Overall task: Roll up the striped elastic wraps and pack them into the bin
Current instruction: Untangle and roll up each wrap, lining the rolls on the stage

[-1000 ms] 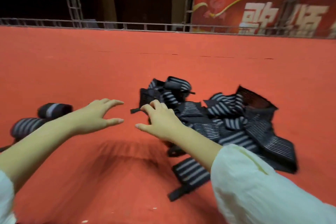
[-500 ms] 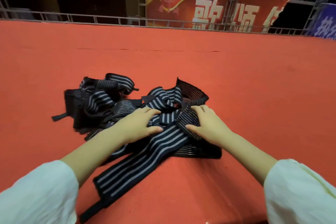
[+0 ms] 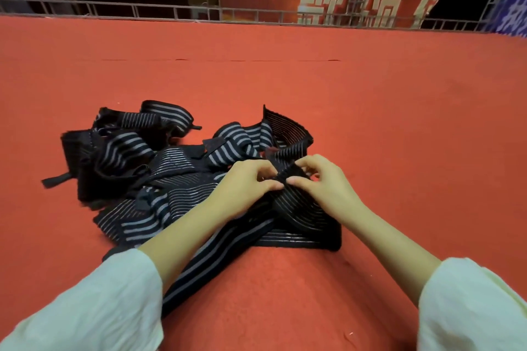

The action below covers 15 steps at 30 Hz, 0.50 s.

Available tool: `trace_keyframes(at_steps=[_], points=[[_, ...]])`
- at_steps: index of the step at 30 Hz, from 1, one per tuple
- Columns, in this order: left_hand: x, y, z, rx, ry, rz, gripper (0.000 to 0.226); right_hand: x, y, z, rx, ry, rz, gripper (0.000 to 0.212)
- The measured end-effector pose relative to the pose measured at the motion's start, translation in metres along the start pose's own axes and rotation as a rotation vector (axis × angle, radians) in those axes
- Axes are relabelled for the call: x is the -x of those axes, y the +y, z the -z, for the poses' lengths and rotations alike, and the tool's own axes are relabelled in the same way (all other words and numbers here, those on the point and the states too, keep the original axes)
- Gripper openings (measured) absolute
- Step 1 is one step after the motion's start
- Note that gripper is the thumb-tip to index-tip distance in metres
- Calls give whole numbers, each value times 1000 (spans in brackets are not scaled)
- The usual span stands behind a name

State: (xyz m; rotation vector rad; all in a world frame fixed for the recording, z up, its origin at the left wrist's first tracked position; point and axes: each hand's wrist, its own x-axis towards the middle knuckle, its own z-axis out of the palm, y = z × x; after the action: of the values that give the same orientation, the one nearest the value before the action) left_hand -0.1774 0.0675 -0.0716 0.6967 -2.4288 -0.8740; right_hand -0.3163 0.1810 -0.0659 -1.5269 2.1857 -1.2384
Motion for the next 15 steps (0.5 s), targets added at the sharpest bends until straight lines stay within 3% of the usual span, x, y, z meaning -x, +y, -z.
trace_keyframes(at_steps=[6, 11, 15], points=[[12, -12, 14, 41, -148, 39, 16, -1, -4, 1, -133, 76, 44, 18], [10, -17, 32, 127, -23, 72, 18, 6, 2, 10, -208, 85, 101, 22], [2, -15, 30, 46, 69, 124, 9, 14, -1, 6, -186, 82, 186, 23]])
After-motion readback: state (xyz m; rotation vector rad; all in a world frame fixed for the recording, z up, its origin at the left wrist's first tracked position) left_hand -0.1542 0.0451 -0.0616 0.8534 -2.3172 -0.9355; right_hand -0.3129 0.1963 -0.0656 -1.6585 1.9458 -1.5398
